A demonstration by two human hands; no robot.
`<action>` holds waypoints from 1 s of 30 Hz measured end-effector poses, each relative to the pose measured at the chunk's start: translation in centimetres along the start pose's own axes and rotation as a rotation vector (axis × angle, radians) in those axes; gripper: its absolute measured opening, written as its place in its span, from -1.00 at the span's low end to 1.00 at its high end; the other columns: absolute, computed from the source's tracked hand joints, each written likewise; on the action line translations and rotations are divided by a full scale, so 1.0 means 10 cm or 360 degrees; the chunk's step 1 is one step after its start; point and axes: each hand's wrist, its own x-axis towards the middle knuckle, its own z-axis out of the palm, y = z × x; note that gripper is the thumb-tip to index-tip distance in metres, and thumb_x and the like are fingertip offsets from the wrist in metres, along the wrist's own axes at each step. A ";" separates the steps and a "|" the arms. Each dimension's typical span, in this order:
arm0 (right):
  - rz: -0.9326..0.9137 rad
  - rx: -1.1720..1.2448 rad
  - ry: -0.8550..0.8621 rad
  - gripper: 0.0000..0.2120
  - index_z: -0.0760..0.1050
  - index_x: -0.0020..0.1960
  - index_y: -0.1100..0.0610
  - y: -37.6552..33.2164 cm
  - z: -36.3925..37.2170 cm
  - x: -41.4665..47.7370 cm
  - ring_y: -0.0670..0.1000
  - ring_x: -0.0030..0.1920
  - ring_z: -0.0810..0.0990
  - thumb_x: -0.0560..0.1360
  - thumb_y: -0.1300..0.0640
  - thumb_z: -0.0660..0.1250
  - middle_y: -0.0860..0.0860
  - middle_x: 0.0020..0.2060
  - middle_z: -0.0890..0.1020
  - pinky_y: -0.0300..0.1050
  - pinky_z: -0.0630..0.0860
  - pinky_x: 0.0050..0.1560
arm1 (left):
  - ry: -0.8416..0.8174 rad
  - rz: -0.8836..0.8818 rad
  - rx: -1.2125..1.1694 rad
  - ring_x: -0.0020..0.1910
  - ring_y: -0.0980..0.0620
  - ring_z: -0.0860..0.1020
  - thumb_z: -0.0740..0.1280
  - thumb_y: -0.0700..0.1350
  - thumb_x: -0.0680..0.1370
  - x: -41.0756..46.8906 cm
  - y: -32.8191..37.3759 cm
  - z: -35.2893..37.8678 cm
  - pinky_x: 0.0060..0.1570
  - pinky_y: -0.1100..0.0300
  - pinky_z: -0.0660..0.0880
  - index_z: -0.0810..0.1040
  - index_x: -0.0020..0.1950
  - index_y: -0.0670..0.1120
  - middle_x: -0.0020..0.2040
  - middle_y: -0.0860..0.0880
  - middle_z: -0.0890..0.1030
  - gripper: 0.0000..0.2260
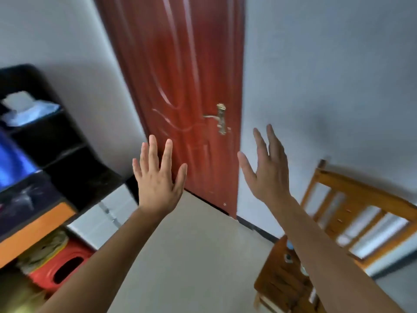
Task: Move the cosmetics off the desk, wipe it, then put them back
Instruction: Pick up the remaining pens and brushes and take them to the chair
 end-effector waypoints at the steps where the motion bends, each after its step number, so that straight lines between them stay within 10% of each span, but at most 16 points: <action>1: -0.0070 0.0046 -0.0010 -0.41 0.23 0.58 0.06 -0.35 0.20 0.03 0.18 0.51 0.29 0.65 -0.21 0.14 0.16 0.58 0.20 0.11 0.33 0.42 | 0.0052 -0.0064 0.0030 0.58 -0.25 0.03 0.09 0.22 0.62 -0.05 -0.34 -0.20 0.45 -0.36 0.10 0.17 0.60 -0.02 0.61 -0.19 0.06 -0.40; 14: -0.0763 0.0575 -0.0627 -0.37 0.21 0.59 0.02 -4.55 2.38 -0.64 0.22 0.49 0.31 0.61 -0.23 0.19 0.18 0.58 0.18 0.16 0.38 0.38 | 0.0261 -0.0901 0.0524 0.58 -0.22 0.07 0.06 0.22 0.60 -1.58 -4.11 -2.27 0.45 -0.35 0.12 0.17 0.60 -0.06 0.61 -0.19 0.09 -0.37; 30: -0.0820 0.0739 -0.1070 -0.40 0.30 0.53 0.09 -6.50 5.11 -0.63 0.16 0.49 0.34 0.59 -0.17 0.27 0.18 0.52 0.32 0.10 0.45 0.36 | 0.0041 -0.1371 0.0611 0.60 -0.15 0.01 0.15 0.17 0.63 -1.21 -7.01 -1.96 0.51 -0.23 0.06 0.13 0.61 -0.04 0.63 -0.14 0.04 -0.40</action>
